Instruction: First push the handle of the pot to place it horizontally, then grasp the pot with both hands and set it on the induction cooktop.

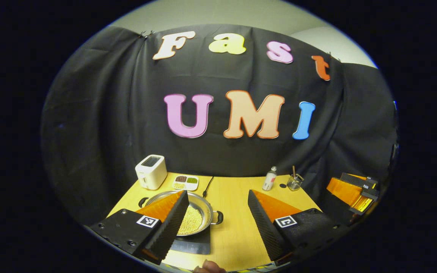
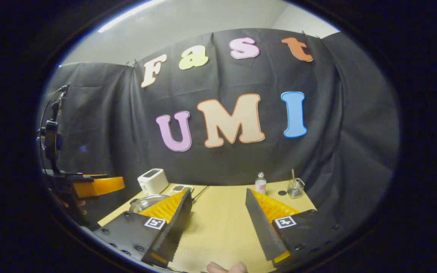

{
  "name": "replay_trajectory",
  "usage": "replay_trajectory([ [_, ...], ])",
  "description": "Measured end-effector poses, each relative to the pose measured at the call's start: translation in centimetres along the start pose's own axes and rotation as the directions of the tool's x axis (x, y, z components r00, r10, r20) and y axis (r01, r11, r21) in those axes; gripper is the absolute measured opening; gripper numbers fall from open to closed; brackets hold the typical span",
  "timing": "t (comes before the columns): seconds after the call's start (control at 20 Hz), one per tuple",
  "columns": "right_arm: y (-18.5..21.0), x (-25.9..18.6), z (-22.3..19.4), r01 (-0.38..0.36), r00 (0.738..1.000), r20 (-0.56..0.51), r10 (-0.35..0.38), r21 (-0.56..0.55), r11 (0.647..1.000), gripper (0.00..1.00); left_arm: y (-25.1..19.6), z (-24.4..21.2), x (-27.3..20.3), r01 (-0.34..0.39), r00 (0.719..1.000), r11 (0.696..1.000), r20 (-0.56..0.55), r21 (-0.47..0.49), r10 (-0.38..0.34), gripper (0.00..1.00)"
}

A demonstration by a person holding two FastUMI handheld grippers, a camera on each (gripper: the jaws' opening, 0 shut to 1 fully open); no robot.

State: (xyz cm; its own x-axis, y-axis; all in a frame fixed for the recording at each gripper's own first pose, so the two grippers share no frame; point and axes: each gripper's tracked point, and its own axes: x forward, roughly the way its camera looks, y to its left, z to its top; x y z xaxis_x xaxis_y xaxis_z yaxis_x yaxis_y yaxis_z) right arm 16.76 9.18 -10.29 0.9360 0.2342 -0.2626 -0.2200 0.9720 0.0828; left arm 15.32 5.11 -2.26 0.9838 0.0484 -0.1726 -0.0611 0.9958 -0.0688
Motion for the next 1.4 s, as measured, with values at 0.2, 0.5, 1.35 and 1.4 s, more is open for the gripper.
replay_trajectory([
  [0.2,0.3,-2.9,3.7,0.019,0.996,0.092,-0.019,0.008,1.0,0.84,-3.6,1.7,-1.7,0.079,0.995,0.997,0.056,0.007,-0.079,0.95],
  [0.5,1.8,-3.9,4.9,0.045,0.994,0.103,-0.045,0.0,0.999,0.84,-0.4,2.6,-5.7,0.04,0.993,0.999,0.108,0.012,-0.041,0.91],
  [1.35,3.8,-8.4,3.6,0.054,0.992,0.118,-0.051,-0.022,0.998,0.85,2.7,0.2,-8.7,0.027,0.994,0.999,0.104,-0.023,-0.024,0.92],
  [1.4,3.8,-8.7,3.5,0.051,0.992,0.113,-0.048,-0.02,0.998,0.85,2.6,0.2,-8.9,0.033,0.993,0.999,0.11,-0.029,-0.03,0.92],
])
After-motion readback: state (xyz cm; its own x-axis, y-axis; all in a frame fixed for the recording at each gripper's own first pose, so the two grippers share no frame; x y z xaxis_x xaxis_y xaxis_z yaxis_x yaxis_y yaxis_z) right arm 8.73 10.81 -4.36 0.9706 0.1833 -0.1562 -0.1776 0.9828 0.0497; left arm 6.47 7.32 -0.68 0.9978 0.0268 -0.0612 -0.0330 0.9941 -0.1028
